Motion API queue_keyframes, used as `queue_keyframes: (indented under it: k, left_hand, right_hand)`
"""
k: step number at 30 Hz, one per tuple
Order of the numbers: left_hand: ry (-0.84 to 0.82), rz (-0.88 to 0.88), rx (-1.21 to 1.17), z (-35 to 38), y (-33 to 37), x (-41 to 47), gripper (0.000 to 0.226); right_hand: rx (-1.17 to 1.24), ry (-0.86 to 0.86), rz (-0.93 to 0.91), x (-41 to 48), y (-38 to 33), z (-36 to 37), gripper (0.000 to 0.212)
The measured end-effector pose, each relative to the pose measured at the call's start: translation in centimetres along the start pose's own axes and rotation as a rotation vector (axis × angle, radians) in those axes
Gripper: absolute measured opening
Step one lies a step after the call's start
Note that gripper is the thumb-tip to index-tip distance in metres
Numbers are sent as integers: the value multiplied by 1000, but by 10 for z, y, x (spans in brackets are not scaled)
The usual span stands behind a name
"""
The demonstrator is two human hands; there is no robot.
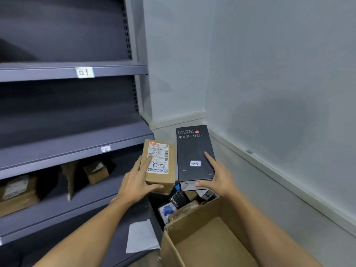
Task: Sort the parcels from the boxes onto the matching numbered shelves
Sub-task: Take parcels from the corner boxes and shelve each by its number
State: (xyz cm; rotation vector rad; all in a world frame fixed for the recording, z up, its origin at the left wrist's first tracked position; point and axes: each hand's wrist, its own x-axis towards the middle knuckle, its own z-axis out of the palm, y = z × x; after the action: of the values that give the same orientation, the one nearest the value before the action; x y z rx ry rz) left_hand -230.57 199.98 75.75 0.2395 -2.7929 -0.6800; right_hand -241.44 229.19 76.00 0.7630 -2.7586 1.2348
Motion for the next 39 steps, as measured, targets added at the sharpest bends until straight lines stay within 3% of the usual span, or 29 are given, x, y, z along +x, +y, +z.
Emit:
queue_keyframes:
  k: [13, 26, 39]
  left_hand:
    - [149, -145, 76, -72, -52, -71, 120]
    - [275, -194, 125, -168, -101, -120, 117]
    - [352, -247, 130, -227, -151, -180, 118]
  right_hand:
    - [64, -157, -156, 15, -83, 63, 124]
    - [74, -198, -257, 18, -191, 114, 132]
    - [64, -226, -316, -7, -275, 157, 125]
